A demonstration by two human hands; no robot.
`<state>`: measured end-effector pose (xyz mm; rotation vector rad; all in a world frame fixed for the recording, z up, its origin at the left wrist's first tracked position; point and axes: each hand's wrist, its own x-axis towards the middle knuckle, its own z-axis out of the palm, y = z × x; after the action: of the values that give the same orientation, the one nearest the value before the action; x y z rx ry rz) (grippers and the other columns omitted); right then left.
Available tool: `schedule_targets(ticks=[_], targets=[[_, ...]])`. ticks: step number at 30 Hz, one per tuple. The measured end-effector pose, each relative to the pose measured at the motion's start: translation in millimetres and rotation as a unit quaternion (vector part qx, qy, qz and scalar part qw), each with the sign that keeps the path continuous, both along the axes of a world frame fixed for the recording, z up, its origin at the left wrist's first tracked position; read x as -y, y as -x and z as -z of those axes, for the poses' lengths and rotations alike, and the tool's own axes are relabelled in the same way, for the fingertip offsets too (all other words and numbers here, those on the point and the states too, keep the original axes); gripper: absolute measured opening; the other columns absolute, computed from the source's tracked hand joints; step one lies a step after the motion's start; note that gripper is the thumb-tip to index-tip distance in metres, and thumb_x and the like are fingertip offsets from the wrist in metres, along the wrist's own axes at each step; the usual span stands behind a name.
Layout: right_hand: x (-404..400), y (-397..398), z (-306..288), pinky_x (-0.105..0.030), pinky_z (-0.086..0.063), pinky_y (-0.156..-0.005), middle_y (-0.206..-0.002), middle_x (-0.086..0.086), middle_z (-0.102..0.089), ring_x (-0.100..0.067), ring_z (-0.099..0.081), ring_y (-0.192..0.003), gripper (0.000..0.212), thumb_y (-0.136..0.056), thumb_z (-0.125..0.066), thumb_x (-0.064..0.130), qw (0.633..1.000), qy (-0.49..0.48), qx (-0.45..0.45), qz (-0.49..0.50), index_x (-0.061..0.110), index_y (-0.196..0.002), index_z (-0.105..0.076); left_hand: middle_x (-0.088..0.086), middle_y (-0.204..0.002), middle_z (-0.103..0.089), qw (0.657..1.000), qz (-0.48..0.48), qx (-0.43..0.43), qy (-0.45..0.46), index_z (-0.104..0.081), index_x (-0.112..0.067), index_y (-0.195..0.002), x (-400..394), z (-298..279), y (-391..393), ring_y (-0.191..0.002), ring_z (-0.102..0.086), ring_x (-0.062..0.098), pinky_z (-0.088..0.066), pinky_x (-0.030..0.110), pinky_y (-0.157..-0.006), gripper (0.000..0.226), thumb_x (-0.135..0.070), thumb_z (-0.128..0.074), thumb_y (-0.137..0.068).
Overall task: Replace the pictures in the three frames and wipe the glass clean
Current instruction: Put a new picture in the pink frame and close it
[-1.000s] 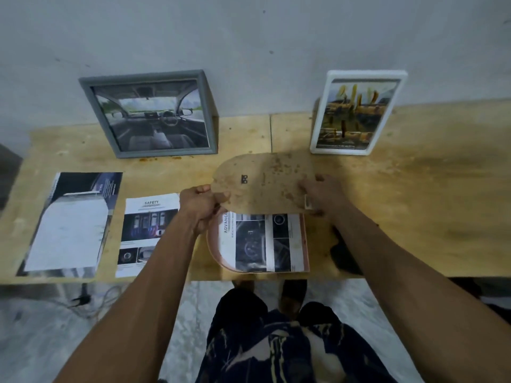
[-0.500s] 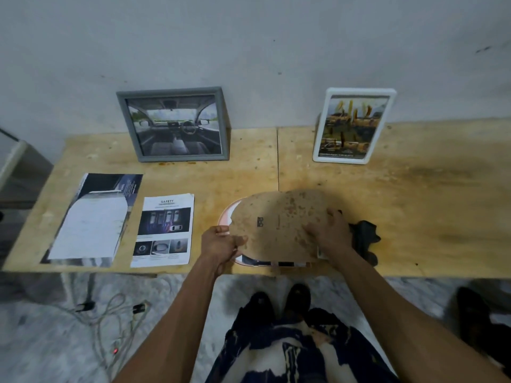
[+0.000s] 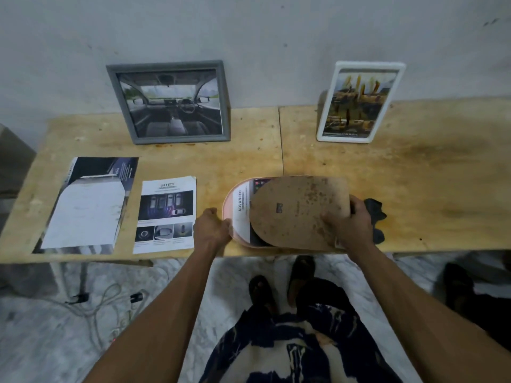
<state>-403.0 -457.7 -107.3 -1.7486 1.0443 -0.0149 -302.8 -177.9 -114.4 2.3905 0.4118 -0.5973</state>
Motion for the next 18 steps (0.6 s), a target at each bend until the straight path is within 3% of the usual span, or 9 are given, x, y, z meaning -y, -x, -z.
schedule_targets(ticks=[7,13,15,18], targets=[[2.2,-9.4,13.1,-0.052,-0.055,-0.087,-0.122,0.001,-0.06,-0.023,-0.057,-0.1,0.077,-0.079,-0.081,0.017,1.0,0.012,-0.025,-0.013,0.023,-0.145,-0.041,0.02,-0.124,-0.067,1.0,0.03,-0.001,0.009,-0.057,-0.005,-0.133,4.6,1.3,-9.5,-0.112,-0.063,0.036,-0.052,0.041,-0.094,0.047,-0.022,-0.069,-0.091],[-1.0,-20.5,21.8,-0.05,-0.054,-0.091,-0.126,0.0,-0.063,-0.025,-0.06,-0.111,0.079,-0.075,-0.081,0.018,0.997,0.031,-0.062,-0.038,0.026,-0.144,-0.042,0.013,-0.117,-0.072,0.999,0.033,0.008,0.015,-0.061,-0.012,-0.135,4.2,6.8,-9.5,-0.106,-0.067,0.031,-0.051,0.034,-0.087,0.056,-0.018,-0.079,-0.082],[-4.2,-23.1,25.5,-0.048,-0.054,-0.09,-0.121,0.0,-0.064,-0.026,-0.061,-0.11,0.074,-0.074,-0.078,0.021,0.994,0.046,-0.073,-0.061,0.025,-0.14,-0.044,0.011,-0.115,-0.073,1.0,0.022,0.011,0.019,-0.063,-0.016,-0.133,4.0,8.4,-9.3,-0.106,-0.068,0.031,-0.052,0.036,-0.089,0.055,-0.018,-0.08,-0.081],[-11.6,-29.5,25.4,-0.039,-0.048,-0.091,-0.133,-0.004,-0.057,-0.028,-0.055,-0.119,0.077,-0.079,-0.073,0.02,0.99,0.066,-0.085,-0.094,0.017,-0.147,-0.037,0.009,-0.115,-0.074,1.0,0.016,0.01,0.021,-0.064,-0.019,-0.133,4.3,9.9,-11.0,-0.101,-0.068,0.028,-0.053,0.034,-0.087,0.053,-0.018,-0.08,-0.082]])
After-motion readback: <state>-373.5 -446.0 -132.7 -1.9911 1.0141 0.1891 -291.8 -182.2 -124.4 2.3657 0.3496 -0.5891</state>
